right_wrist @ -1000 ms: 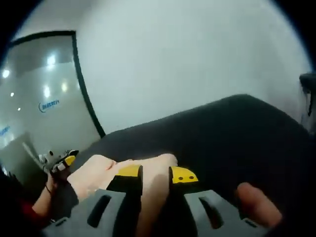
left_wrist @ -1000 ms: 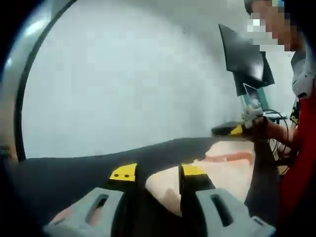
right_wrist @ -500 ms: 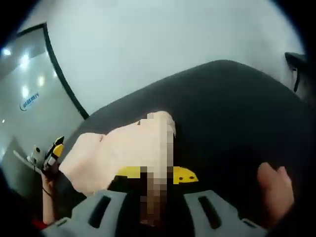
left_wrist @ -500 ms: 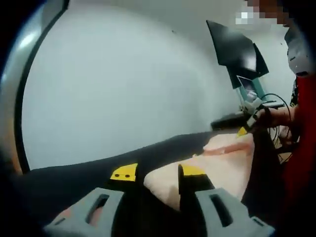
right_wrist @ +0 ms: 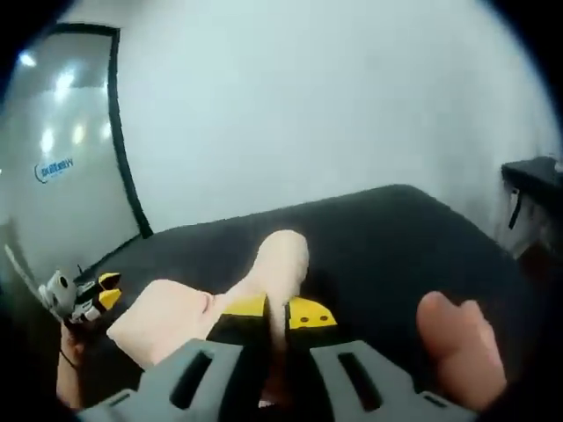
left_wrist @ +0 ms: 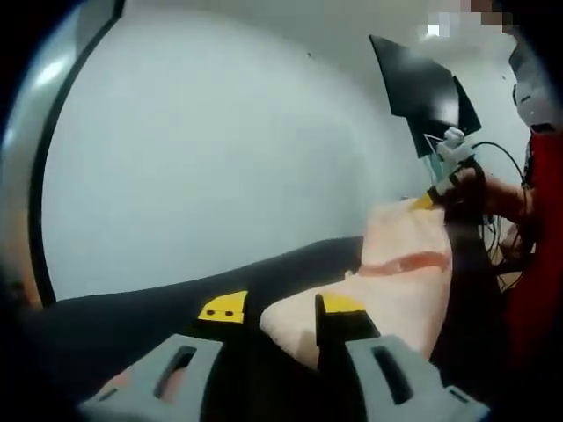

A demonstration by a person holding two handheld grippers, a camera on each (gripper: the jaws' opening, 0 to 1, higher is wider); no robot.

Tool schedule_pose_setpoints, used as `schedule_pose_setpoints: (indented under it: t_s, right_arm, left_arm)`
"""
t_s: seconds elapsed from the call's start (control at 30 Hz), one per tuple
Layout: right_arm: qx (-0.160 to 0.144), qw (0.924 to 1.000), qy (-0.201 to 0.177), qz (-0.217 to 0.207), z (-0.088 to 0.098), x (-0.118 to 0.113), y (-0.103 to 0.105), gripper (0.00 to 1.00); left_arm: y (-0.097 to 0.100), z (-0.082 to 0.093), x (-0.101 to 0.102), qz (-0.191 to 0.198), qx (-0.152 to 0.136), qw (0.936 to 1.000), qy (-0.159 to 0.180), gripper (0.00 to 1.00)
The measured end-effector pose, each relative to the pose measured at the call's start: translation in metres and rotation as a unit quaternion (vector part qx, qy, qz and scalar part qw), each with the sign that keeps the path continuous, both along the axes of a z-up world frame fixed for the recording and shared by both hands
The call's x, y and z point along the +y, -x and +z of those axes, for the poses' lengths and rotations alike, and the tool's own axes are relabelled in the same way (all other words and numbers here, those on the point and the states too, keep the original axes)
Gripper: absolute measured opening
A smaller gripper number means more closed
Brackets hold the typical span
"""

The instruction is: Fold the towel on the table until its edges align and the towel forms a compact rectangular stack.

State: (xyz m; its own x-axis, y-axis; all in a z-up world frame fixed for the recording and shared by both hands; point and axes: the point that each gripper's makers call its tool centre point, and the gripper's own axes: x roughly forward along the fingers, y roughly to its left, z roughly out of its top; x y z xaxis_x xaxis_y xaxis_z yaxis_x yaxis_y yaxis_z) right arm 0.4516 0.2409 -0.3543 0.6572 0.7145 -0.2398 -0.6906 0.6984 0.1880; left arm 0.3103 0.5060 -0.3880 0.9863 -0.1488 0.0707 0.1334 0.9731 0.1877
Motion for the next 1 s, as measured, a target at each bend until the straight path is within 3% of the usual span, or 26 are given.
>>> schedule_pose_setpoints:
  t_s: [0.1, 0.23, 0.37, 0.5, 0.57, 0.83, 0.9, 0.93, 0.97, 1.0]
  right_arm:
    - [-0.05, 0.998, 0.035, 0.016, 0.019, 0.026, 0.016, 0.03]
    - [-0.106, 0.9898, 0.089, 0.034, 0.036, 0.065, 0.034, 0.04]
    - [-0.181, 0.9686, 0.163, 0.05, 0.035, 0.11, 0.054, 0.04]
    - [-0.235, 0.9464, 0.206, 0.083, 0.024, 0.153, 0.081, 0.04]
    - [-0.243, 0.94, 0.218, 0.098, 0.015, 0.171, 0.093, 0.04]
    - [-0.276, 0.9034, 0.268, 0.189, -0.052, 0.245, 0.13, 0.06]
    - [-0.267, 0.9067, 0.251, 0.21, -0.063, 0.254, 0.139, 0.08]
    - [-0.27, 0.9043, 0.246, 0.221, -0.066, 0.257, 0.143, 0.11]
    - [-0.288, 0.8997, 0.229, 0.235, -0.063, 0.263, 0.146, 0.16]
    - [-0.289, 0.9009, 0.214, 0.243, -0.061, 0.264, 0.151, 0.27]
  left_arm:
    - [0.0, 0.0, 0.004, 0.005, -0.001, 0.9999, 0.011, 0.29]
    - [0.002, 0.002, 0.011, 0.015, -0.006, 0.9991, 0.039, 0.29]
    - [0.002, 0.002, 0.013, 0.018, -0.007, 0.9985, 0.051, 0.28]
    - [0.002, 0.001, 0.012, 0.019, -0.005, 0.9986, 0.049, 0.28]
    - [0.002, 0.001, 0.014, 0.019, -0.007, 0.9985, 0.051, 0.28]
    - [0.004, 0.001, 0.036, 0.054, -0.012, 0.9943, 0.091, 0.28]
    - [0.005, 0.001, 0.043, 0.063, -0.013, 0.992, 0.109, 0.27]
    - [0.005, 0.0, 0.045, 0.065, -0.012, 0.9912, 0.115, 0.27]
    - [0.005, -0.001, 0.046, 0.066, -0.011, 0.9909, 0.117, 0.27]
    - [0.004, -0.001, 0.046, 0.067, -0.009, 0.9908, 0.118, 0.27]
